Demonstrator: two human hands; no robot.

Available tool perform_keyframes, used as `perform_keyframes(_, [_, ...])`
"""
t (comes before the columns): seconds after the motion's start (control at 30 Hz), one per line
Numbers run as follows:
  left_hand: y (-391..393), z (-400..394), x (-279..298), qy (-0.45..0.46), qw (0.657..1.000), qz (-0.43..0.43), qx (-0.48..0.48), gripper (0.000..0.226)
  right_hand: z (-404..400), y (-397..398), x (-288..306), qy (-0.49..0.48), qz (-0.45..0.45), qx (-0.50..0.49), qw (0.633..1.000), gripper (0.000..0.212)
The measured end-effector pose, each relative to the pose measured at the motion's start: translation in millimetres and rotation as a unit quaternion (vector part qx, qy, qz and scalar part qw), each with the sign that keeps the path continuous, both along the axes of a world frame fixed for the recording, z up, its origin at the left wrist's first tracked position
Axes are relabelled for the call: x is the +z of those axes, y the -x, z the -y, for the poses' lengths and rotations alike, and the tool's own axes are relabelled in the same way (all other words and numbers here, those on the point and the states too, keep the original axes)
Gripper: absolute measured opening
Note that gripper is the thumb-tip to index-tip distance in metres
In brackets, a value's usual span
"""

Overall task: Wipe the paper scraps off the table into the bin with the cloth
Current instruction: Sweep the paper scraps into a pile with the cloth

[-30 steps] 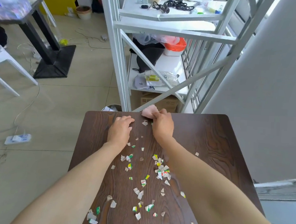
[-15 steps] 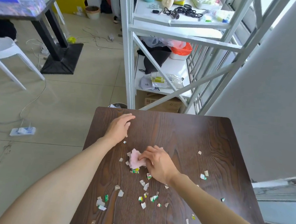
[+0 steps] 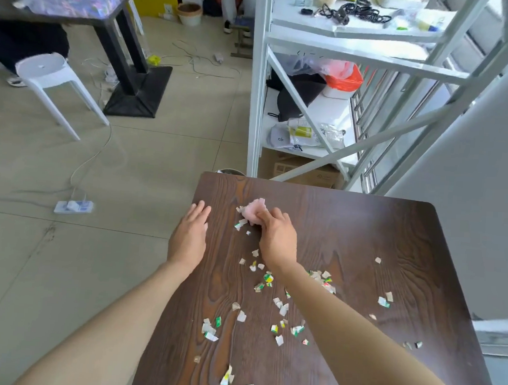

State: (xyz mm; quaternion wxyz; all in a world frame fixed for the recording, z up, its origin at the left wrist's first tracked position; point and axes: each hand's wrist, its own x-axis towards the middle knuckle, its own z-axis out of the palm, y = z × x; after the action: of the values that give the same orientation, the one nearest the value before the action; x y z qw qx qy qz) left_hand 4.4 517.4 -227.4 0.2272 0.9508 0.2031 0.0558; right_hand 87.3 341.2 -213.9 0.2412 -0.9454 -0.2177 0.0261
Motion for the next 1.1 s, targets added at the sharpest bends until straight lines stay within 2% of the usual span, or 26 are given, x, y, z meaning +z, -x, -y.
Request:
perform_keyframes(0.1, [-0.2,1.1,-0.2,-0.008,1.0,-0.007,0.004,0.044,12.2,28.4,-2.6,0.003,0.033,0.115,0.993,0.038])
perform_keyframes(0.17, [0.2,2.9,0.5,-0.009,1.0,-0.009,0.008,0.045,22.5,42.4,1.2,-0.013,0.017,0.186,0.982,0.032])
perform_keyframes(0.23, [1.0,3.3,0.3,-0.012,1.0,-0.007,0.008,0.045,29.6,45.0,6.7,-0.035,-0.002,0.209,0.977,0.027])
perform_keyframes(0.37, [3.1,2.9,-3.2,-0.031,0.999,-0.008,0.003,0.054,16.1,16.8,17.1,-0.098,0.012,0.052,0.994,0.018])
perform_keyframes(0.47, [4.7,10.5,-5.1,-0.071,0.997,-0.012,-0.003,0.073,-11.7,-17.6,22.0,-0.077,0.027,-0.048,0.995,0.023])
perform_keyframes(0.6, [3.7,11.7,-7.7,-0.101,0.994,-0.022,-0.017,0.073,-48.3,-40.0,14.7,-0.032,-0.013,-0.084,0.996,0.029])
perform_keyframes(0.67, [2.8,8.8,-7.8,-0.087,0.996,-0.024,-0.019,0.072,-57.9,-33.7,9.5,0.007,-0.021,-0.04,0.999,0.035])
perform_keyframes(0.77, [3.5,3.5,-6.9,-0.07,0.997,-0.027,-0.032,0.072,-48.3,-12.1,7.6,0.011,0.008,0.06,0.998,0.037])
perform_keyframes(0.93, [4.5,-2.0,-1.9,-0.049,0.997,-0.046,-0.046,0.073,-3.5,40.7,9.2,0.006,0.04,0.224,0.974,0.034])
perform_keyframes(1.1, [4.2,-2.2,1.2,-0.042,0.997,-0.045,-0.049,0.075,35.9,90.7,8.3,0.007,-0.004,0.308,0.951,0.031])
